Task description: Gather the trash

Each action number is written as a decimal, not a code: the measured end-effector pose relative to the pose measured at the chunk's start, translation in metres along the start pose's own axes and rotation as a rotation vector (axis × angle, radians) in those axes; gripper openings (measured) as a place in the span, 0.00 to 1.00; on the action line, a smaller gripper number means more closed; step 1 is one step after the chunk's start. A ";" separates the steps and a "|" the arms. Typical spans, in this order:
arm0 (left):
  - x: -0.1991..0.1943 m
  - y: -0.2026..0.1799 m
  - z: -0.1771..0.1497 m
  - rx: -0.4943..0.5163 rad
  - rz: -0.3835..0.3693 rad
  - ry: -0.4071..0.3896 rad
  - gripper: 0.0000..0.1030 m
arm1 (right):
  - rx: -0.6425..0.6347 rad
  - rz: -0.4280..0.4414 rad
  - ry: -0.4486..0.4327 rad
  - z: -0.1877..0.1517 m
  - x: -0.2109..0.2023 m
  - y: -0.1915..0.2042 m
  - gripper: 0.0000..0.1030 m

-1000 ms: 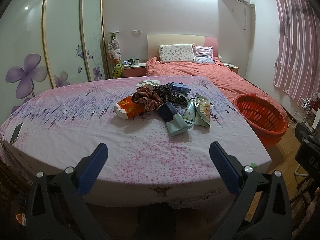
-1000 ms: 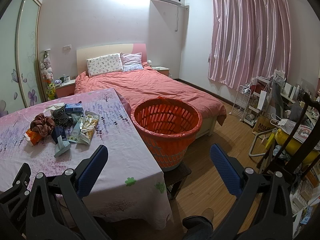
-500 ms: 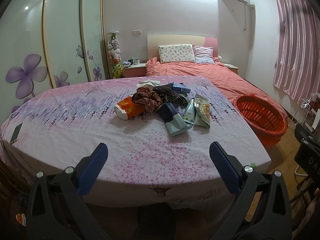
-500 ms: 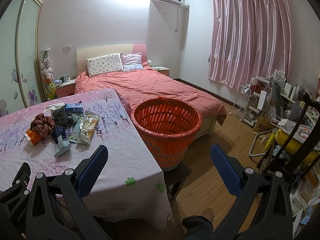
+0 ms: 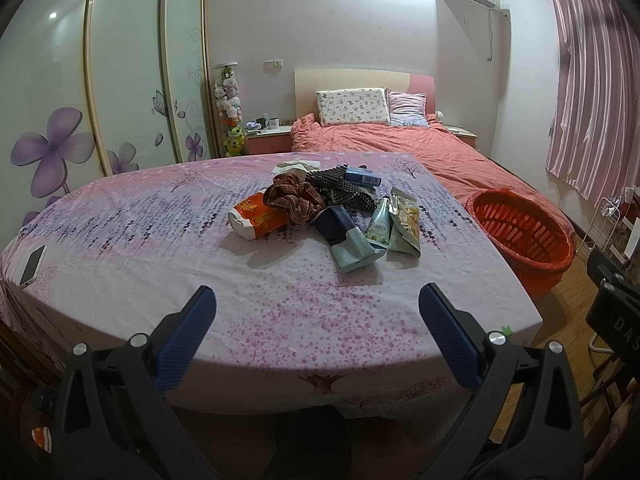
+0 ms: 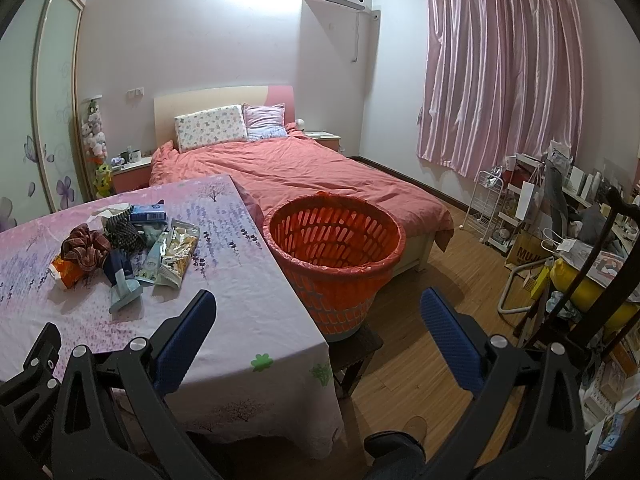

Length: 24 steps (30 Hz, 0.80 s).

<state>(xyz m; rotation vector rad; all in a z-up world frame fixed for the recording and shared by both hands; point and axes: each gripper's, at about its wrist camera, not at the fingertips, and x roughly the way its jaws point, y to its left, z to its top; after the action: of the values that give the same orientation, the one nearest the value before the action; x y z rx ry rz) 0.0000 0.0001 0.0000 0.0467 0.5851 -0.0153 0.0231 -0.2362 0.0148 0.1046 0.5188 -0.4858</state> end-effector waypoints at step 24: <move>0.000 0.000 0.000 0.000 -0.001 0.001 0.96 | -0.002 -0.001 0.002 -0.001 0.001 0.002 0.98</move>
<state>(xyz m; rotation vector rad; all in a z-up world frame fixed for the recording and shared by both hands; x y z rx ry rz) 0.0000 0.0001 0.0000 0.0467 0.5861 -0.0160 0.0248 -0.2346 0.0135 0.1025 0.5211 -0.4862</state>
